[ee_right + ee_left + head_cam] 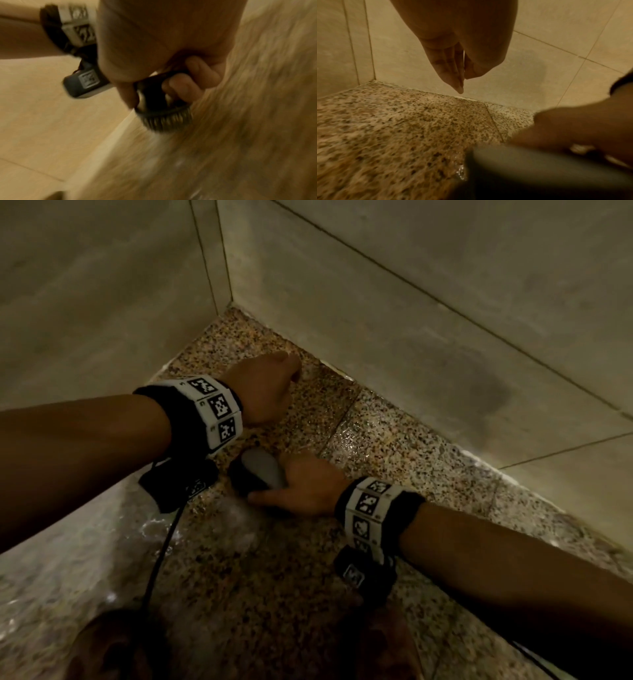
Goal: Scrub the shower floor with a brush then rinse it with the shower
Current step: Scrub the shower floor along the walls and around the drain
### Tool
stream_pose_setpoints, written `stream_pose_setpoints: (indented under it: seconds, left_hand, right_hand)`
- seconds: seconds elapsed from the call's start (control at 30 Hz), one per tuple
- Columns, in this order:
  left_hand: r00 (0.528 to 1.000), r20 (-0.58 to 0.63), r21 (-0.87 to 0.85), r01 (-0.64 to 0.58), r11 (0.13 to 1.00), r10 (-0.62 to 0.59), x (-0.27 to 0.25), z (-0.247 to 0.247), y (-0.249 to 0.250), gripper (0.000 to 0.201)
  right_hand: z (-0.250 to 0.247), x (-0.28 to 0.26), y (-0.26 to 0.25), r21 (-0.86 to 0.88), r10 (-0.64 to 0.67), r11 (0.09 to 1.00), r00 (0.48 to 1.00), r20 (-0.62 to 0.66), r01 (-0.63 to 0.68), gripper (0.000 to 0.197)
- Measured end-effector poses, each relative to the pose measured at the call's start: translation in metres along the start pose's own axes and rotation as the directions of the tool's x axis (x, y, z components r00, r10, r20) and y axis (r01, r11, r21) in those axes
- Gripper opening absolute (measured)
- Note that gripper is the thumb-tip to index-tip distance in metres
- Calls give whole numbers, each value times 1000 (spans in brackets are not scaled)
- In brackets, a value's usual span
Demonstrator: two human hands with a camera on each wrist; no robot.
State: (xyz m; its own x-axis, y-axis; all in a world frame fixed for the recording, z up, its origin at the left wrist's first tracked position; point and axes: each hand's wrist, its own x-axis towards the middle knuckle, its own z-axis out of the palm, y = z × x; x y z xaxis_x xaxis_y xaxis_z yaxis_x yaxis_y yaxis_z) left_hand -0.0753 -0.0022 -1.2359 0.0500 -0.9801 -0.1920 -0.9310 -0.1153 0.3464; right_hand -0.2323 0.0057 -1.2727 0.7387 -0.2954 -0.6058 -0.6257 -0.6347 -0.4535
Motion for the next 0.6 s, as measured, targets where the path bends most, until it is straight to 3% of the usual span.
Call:
stream_pose_setpoints:
  seconds: [0.1,0.17,0.23,0.37,0.47,0.6]
  left_hand:
    - [999,-42,-5,18,1000,-18,1,-5,-7,22]
    - [998,-31,0,48,999,-48,3,-7,-10,20]
    - [998,-14,4,68,998,-68,3,-7,-11,20]
    - [997,17,-6,80,997,-80,8,0,-12,21]
    - [995,23,-23,102,995,-101,12,4,-13,22]
    - [995,4,-50,103,993,-103,17,10,-29,31]
  right_hand:
    - [-26,4,33,-89,113,986,961,-253,-140,65]
    - [-34,6,53,-89,204,965,920,-336,-247,82]
    - [-31,8,65,-98,237,951,892,-386,-295,88]
    - [-25,23,60,-87,244,943,846,-473,-321,73]
    - [-39,53,48,9,317,932,803,-505,-363,65]
    - [-64,93,40,-13,311,924,769,-559,-383,63]
